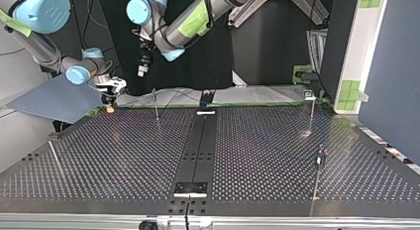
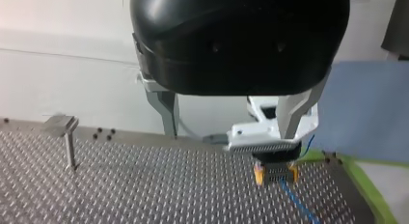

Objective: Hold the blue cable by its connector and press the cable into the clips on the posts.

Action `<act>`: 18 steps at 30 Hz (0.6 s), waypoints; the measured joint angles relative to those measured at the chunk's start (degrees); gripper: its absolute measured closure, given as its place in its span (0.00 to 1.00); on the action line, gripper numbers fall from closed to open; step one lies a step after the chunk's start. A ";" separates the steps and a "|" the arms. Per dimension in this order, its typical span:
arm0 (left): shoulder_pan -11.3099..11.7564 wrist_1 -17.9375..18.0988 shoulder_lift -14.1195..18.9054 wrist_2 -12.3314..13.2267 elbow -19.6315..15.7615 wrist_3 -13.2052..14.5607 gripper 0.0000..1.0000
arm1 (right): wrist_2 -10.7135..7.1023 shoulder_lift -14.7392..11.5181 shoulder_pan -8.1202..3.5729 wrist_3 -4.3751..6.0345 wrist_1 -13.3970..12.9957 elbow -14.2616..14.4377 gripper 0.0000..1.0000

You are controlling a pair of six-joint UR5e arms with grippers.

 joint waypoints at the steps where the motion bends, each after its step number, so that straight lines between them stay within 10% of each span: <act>1: 0.05 -0.28 0.55 -0.56 -0.55 -0.04 0.00 | -0.01 0.00 0.00 0.00 0.03 0.00 1.00; 18: 0.38 -2.12 10.21 -7.24 -10.22 -4.33 0.00 | -0.38 0.00 0.00 -0.07 0.97 0.01 1.00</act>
